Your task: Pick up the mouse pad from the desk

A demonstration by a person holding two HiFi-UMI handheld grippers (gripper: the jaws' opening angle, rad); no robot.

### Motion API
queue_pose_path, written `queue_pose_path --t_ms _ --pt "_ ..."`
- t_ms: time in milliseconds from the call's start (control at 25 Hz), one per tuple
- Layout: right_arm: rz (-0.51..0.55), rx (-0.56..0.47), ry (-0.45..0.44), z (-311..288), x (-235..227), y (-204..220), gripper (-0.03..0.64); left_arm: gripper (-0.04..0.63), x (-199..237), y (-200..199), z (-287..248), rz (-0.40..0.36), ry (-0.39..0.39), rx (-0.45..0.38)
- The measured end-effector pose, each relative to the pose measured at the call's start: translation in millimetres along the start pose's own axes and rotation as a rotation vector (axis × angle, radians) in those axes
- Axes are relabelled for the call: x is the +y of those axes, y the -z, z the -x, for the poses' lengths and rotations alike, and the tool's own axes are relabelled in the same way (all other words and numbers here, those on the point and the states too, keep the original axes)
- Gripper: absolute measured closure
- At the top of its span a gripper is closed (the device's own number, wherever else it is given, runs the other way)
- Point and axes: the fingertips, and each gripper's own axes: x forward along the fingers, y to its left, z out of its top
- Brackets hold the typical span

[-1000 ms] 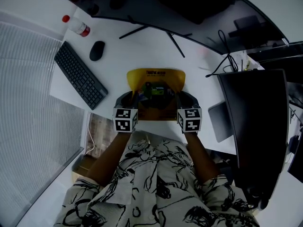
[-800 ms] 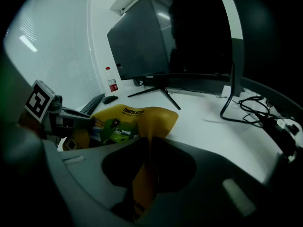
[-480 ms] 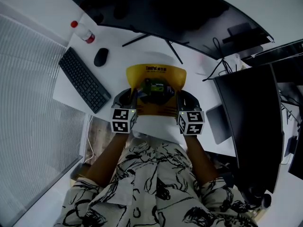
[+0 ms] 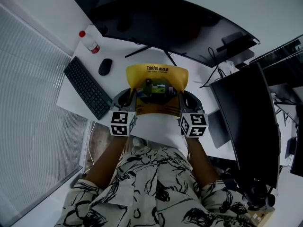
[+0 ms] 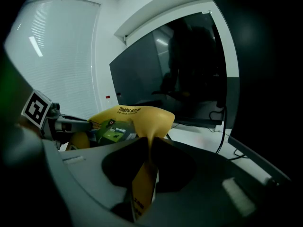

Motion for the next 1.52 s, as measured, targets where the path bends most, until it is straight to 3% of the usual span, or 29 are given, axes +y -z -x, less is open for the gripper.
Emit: queue_pose_path --t_ms 840,1320,1520 --pt "0.037 -0.255 0.017 49 4 -123 0.552 0.515 -6 -130 37 -0.041 0.059 -0.233" --pt "0.109 -0.414 0.011 97 15 -192 0.551 0.515 -21 -205 78 -0.163 0.062 -0.388" --pt "0.131 -0.463 0.017 108 18 -205 0.551 0.517 -24 -219 89 -0.184 0.071 -0.45"
